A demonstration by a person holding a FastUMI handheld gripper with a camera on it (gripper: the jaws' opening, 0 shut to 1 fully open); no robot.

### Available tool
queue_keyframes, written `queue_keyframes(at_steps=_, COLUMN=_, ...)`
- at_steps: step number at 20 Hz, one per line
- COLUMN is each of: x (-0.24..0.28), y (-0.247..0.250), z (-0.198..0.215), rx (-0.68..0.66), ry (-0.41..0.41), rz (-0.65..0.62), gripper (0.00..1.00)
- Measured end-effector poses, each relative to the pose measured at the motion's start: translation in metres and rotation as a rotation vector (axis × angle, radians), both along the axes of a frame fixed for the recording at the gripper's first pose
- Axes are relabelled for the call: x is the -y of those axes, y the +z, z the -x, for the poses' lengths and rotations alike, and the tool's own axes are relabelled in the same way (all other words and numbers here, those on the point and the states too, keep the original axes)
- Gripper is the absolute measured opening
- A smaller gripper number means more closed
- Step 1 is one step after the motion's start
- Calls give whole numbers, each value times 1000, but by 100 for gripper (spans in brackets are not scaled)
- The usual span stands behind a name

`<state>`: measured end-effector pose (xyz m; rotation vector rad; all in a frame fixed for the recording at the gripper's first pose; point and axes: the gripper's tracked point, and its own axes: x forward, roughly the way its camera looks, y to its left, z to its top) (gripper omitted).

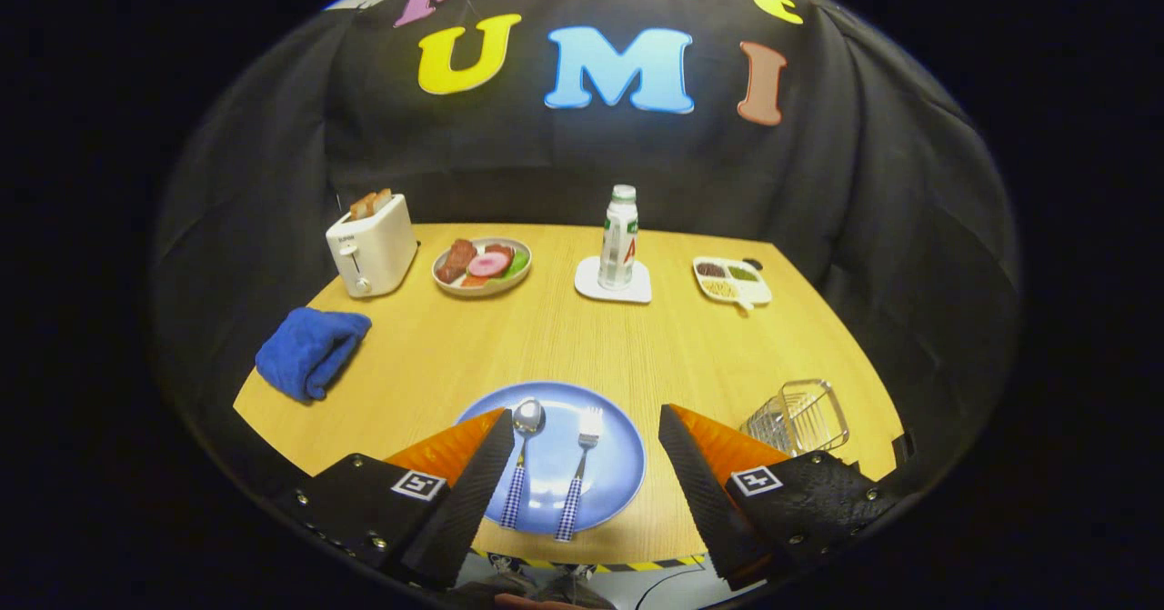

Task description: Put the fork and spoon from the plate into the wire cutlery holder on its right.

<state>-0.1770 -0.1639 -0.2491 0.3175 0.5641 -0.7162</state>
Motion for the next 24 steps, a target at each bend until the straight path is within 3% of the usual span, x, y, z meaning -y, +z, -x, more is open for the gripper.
queue_keyframes(at_steps=4, x=-7, y=-39, z=5, rx=-120, ry=9, rz=-89, gripper=97)
queue_keyframes(at_steps=7, x=-13, y=-57, z=2, rx=-152, ry=29, rz=-131, gripper=90)
queue_keyframes(at_steps=10, x=-19, y=-75, z=-1, rx=-189, ry=43, rz=-178, gripper=90)
queue_keyframes(at_steps=12, x=-19, y=-85, z=-1, rx=-226, ry=50, rz=-183, gripper=78)
queue_keyframes(at_steps=15, x=-21, y=-86, z=-4, rx=-263, ry=67, rz=-194, gripper=77)
queue_keyframes(at_steps=17, x=-25, y=-102, z=-6, rx=-308, ry=84, rz=-226, gripper=52)
queue_keyframes(at_steps=20, x=-26, y=-111, z=-6, rx=-351, ry=71, rz=-259, gripper=52)
queue_keyframes(at_steps=21, x=-28, y=-114, z=-3, rx=-374, ry=71, rz=-267, gripper=43)
queue_keyframes(at_steps=24, x=-15, y=-117, z=-2, rx=-409, ry=20, rz=-282, gripper=41)
